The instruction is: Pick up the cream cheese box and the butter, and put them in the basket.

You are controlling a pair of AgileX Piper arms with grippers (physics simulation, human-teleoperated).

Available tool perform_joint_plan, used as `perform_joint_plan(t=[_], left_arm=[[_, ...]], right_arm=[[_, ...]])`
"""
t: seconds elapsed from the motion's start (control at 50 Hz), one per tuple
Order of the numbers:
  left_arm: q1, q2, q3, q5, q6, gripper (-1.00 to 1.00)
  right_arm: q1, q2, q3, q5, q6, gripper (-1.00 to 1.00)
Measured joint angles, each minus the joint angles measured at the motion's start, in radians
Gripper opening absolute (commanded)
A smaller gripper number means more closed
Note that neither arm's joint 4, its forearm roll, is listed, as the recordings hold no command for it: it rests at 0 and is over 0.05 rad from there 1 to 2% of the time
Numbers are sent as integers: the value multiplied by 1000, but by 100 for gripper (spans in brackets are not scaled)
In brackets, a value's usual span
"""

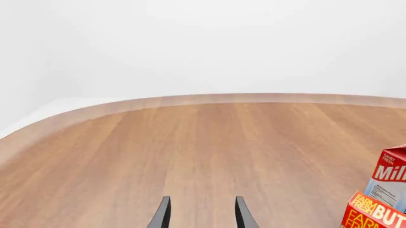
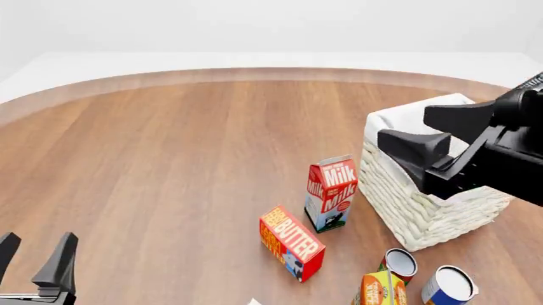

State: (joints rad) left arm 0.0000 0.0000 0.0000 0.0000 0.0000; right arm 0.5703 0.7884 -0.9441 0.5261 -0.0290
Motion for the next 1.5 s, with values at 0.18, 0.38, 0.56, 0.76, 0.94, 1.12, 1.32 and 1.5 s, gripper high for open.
perform_joint_plan(t=[0.18,0.38,0.56,0.76,0.94,1.12,1.32,1.5], left_arm=[[0,0,0,0,0,100],[0,0,0,0,0,100],[0,0,0,0,0,100],[0,0,0,0,0,100],[0,0,0,0,0,100],[0,0,0,0,0,100],[0,0,0,0,0,100],[0,0,0,0,0,100]], right_arm=[[43,119,-79,33,-22,100],[75,216,-128,54,-41,100],[88,265,-152,73,-49,100],[91,301,-141,71,-32,100],[106,328,-115,52,-2,100],[118,347,-89,32,22,100],[119,369,-40,-9,43,100],[115,391,0,-46,57,100]])
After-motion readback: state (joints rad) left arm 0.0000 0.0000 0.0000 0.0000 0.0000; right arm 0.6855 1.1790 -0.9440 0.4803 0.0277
